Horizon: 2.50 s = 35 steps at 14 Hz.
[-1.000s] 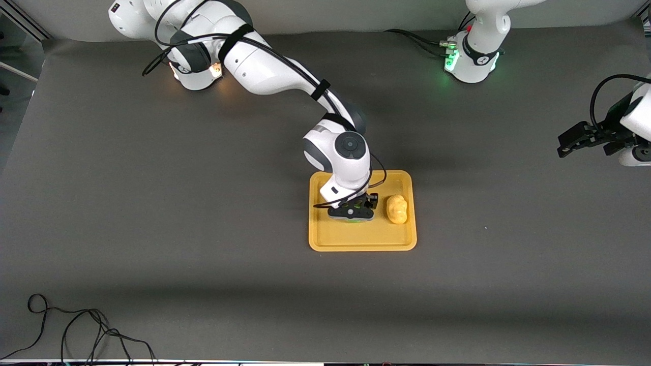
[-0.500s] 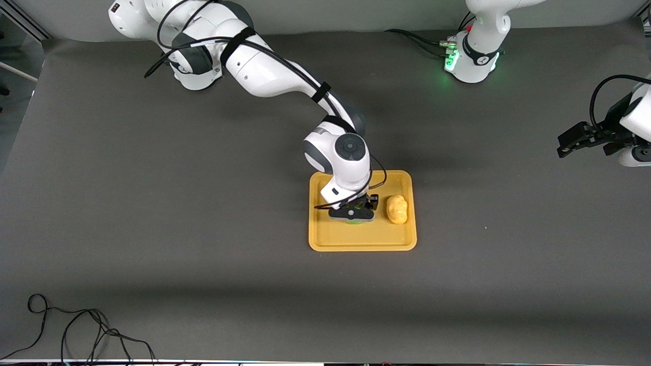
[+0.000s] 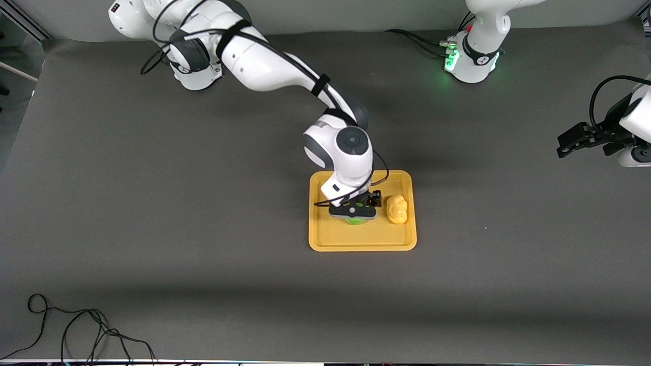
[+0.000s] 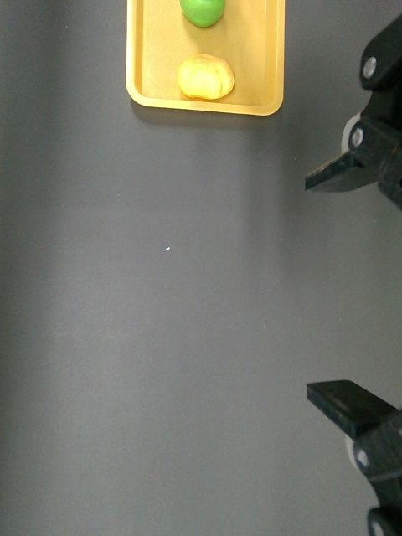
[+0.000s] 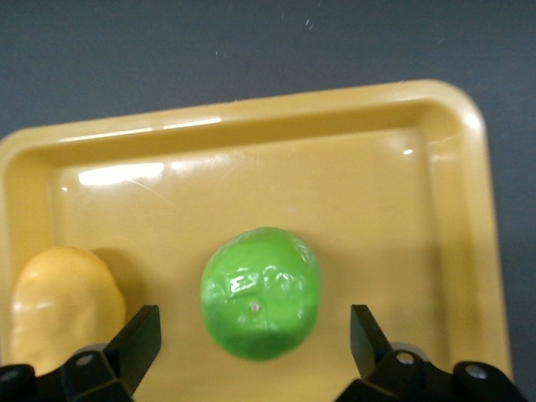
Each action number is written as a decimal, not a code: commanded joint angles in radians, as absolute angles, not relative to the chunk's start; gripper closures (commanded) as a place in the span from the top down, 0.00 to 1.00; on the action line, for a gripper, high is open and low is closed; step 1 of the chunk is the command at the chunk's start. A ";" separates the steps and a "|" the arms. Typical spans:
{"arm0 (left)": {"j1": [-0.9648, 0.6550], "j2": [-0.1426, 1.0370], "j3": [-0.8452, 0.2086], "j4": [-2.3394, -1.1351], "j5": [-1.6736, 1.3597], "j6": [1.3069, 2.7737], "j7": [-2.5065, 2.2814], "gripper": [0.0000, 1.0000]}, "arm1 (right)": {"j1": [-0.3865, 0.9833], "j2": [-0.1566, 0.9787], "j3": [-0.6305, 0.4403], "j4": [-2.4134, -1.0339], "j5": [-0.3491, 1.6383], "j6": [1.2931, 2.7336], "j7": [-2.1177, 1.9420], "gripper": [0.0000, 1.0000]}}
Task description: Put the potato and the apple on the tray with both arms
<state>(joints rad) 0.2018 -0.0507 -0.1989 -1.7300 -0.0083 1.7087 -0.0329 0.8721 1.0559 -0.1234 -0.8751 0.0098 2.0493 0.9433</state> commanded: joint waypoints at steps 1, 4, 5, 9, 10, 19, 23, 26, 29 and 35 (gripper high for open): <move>0.206 -0.058 -0.199 -1.738 0.002 1.720 -0.018 1.00 | 0.841 0.913 -0.120 -0.897 0.006 1.904 0.950 1.00; 0.206 -0.058 -0.199 -1.738 0.002 1.721 -0.018 1.00 | 0.789 0.777 -0.120 -0.897 0.008 1.716 0.898 1.00; 0.206 -0.058 -0.199 -1.738 0.002 1.721 -0.018 1.00 | 0.766 0.735 -0.120 -0.897 0.005 1.656 0.843 1.00; 0.206 -0.058 -0.199 -1.738 -0.002 1.721 -0.018 1.00 | 0.649 0.528 -0.126 -1.024 -0.003 1.471 0.649 1.00; 0.206 -0.058 -0.199 -1.738 -0.003 1.721 -0.018 1.00 | 0.614 0.456 -0.127 -1.096 -0.005 1.465 0.594 1.00; 0.204 -0.058 -0.199 -1.738 -0.003 1.723 -0.018 1.00 | 0.257 0.083 -0.121 -1.521 -0.003 1.541 0.126 1.00; 0.203 -0.058 -0.199 -1.738 -0.003 1.723 -0.018 1.00 | 0.123 0.048 -0.118 -1.574 -0.003 1.578 -0.050 1.00; 0.204 -0.058 -0.199 -1.738 -0.003 1.724 -0.018 1.00 | 0.083 0.048 -0.126 -1.572 -0.005 1.583 -0.109 1.00; 0.204 -0.057 -0.199 -1.738 -0.003 1.724 -0.018 1.00 | 0.083 0.048 -0.140 -1.568 -0.012 1.583 -0.107 1.00; 0.204 -0.057 -0.199 -1.738 -0.003 1.723 -0.018 1.00 | 0.091 0.046 -0.146 -1.566 -0.012 1.566 -0.091 1.00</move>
<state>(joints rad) 0.2022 -0.0499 -0.1987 -1.7319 -0.0082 1.7158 -0.0328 0.0848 0.0761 -0.1441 -1.5414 -0.0005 1.5673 -0.0887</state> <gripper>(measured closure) 0.000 0.000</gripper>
